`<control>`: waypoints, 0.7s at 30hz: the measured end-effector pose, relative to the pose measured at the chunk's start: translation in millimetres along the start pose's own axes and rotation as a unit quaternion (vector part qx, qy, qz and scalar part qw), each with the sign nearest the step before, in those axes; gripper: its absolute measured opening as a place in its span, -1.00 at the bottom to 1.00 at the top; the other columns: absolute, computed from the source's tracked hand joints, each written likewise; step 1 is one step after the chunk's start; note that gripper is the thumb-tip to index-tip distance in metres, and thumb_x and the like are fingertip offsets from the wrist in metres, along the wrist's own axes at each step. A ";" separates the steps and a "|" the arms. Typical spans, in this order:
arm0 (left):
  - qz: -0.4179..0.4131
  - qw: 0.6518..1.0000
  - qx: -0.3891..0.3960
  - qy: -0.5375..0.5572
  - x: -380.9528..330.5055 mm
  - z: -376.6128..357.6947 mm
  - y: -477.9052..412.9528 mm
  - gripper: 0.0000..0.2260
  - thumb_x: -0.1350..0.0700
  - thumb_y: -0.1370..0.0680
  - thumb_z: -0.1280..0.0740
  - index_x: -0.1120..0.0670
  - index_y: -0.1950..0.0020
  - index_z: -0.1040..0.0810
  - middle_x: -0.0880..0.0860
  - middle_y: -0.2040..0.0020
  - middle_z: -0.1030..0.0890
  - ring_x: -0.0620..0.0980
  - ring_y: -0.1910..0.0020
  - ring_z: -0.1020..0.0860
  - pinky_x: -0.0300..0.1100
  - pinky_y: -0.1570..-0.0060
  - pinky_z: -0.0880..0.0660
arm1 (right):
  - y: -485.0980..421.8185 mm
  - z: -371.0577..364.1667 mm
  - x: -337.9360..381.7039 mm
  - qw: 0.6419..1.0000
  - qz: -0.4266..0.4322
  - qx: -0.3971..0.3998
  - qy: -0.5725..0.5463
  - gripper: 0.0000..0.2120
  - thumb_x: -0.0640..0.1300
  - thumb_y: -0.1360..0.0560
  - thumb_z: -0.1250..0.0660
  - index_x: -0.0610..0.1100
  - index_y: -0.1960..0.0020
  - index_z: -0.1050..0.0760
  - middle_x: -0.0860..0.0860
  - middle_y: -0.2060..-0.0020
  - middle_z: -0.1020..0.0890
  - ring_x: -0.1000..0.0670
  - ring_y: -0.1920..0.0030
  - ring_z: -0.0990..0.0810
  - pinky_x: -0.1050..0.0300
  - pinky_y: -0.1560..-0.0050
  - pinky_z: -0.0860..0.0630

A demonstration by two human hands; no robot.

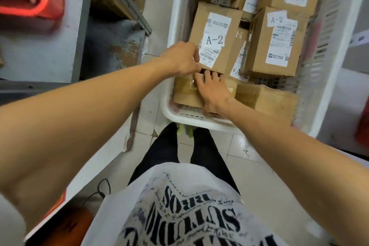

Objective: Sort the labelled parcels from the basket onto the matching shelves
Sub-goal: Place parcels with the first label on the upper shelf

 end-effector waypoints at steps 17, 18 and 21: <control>-0.111 0.986 -0.119 -0.034 -54.7 151.1 46.0 -0.77 0.04 -0.50 -0.37 0.08 -0.13 -0.57 0.04 -0.06 -0.60 0.00 0.00 -0.54 -0.13 0.04 -0.47 | 73.1 145.9 -81.5 0.973 -0.027 -0.032 -0.227 0.14 0.18 -0.02 -0.56 0.14 -0.52 -0.14 -0.02 -0.35 -0.44 -0.10 -0.33 -0.38 -0.12 -0.33 -0.36; -0.116 0.983 -0.133 -0.040 -61.2 163.6 48.2 -0.76 0.03 -0.50 -0.37 0.08 -0.12 -0.57 0.05 -0.08 -0.60 0.02 -0.02 -0.55 -0.10 0.01 -0.50 | 79.7 160.2 -87.1 0.969 -0.037 -0.042 -0.239 0.15 0.21 0.02 -0.53 0.15 -0.51 -0.17 0.01 -0.35 -0.44 -0.08 -0.33 -0.39 -0.12 -0.31 -0.38; -0.132 0.975 -0.170 -0.059 -82.2 198.3 57.0 -0.75 -0.01 -0.49 -0.37 0.05 -0.12 -0.58 0.05 -0.11 -0.63 0.04 -0.04 -0.57 -0.04 -0.04 -0.53 | 100.4 205.8 -103.5 0.952 -0.060 -0.093 -0.284 0.12 0.20 0.00 -0.57 0.14 -0.50 -0.21 0.04 -0.35 -0.42 -0.04 -0.31 -0.39 -0.09 -0.30 -0.39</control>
Point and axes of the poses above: each hand's wrist, its own y-axis away from the middle knuckle, its own z-axis out of the back of the hand, x = y × z, the point moved 3 cm from there along -y, towards the middle knuckle
